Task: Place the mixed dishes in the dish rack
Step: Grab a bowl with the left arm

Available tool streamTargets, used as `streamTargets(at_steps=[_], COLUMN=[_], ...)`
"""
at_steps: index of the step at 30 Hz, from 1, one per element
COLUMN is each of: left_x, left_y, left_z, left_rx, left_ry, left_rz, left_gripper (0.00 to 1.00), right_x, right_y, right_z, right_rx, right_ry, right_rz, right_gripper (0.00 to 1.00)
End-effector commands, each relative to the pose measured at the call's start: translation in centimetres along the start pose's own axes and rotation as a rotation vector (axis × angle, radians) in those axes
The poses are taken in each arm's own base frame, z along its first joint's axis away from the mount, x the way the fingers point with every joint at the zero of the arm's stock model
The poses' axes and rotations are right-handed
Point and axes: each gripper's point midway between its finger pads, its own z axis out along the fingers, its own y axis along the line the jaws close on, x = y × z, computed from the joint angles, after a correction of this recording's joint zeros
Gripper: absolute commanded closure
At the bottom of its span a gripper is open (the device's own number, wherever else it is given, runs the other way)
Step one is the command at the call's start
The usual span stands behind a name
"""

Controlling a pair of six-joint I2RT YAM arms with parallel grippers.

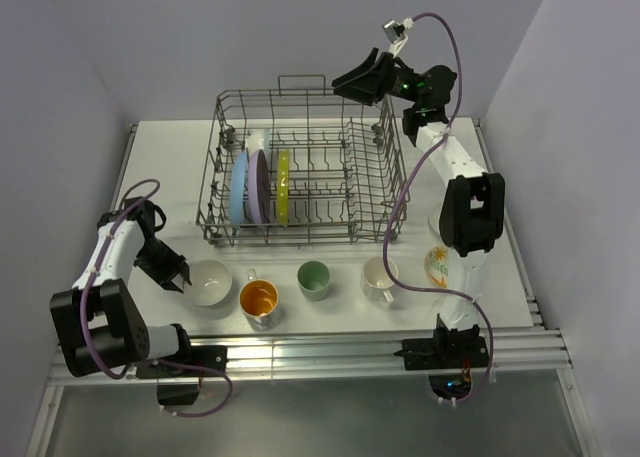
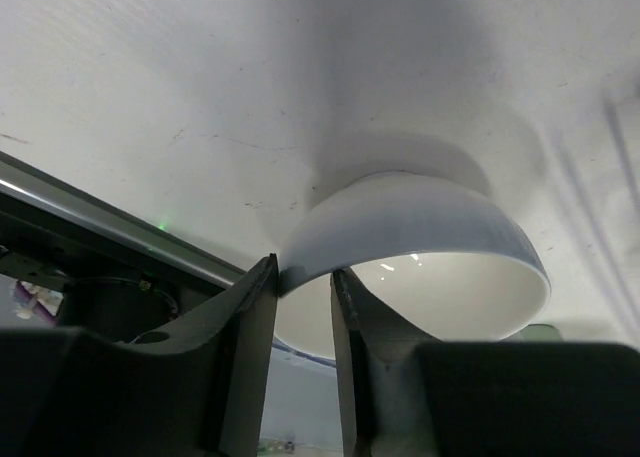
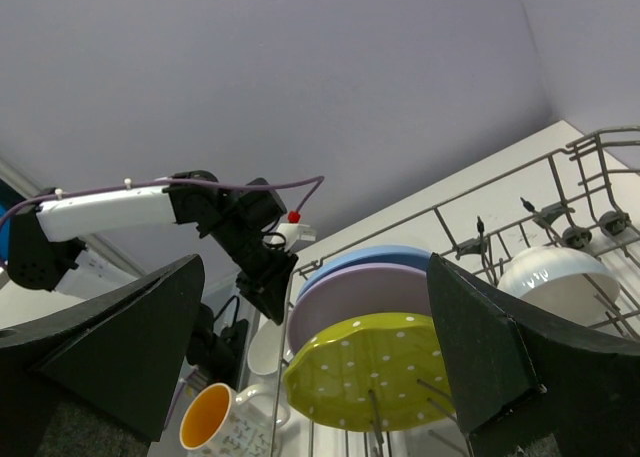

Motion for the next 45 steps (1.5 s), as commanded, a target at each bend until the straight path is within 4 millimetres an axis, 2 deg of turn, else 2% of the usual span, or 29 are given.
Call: streamTargets(at_steps=[1, 11, 15, 19, 23, 28, 36, 45], left_x=[-0.5, -1.6, -1.2, 0.5, 1.2, 1.5, 1.9, 2.2], left_y=[-0.6, -0.1, -0.4, 0.0, 0.6, 0.1, -1.2, 0.0], left_z=[-0.4, -1.8, -1.9, -0.8, -0.5, -0.1, 1.4, 2.3], left_rx=[0.045, 0.086, 0.128, 0.115, 0.09, 0.103, 0.074, 0.014], left_ry=[-0.035, -0.154, -0.159, -0.073, -0.036, 0.0, 0.03, -0.012], left_rz=[-0.055, -0.181, -0.184, -0.109, -0.067, -0.016, 0.042, 0.026], left_gripper=[0.67, 0.7, 0.71, 0.66, 0.53, 0.51, 0.55, 0.67], right_x=[-1.0, -1.2, -1.4, -1.4, -1.5, -1.3, -1.5, -1.4], right_y=[0.5, 0.2, 0.2, 0.1, 0.1, 0.1, 0.4, 0.9], right_z=[-0.3, -0.6, -0.7, -0.7, -0.7, -0.7, -1.0, -1.0], right_rx=[-0.019, -0.01, -0.009, -0.008, -0.009, -0.012, -0.011, -0.014], right_ry=[-0.013, -0.02, -0.023, -0.025, -0.027, -0.031, -0.033, -0.03], right_rz=[-0.071, -0.069, -0.068, -0.067, -0.063, -0.053, -0.055, -0.055], right_gripper=[0.0, 0.0, 0.0, 0.0, 0.0, 0.0, 0.0, 0.0])
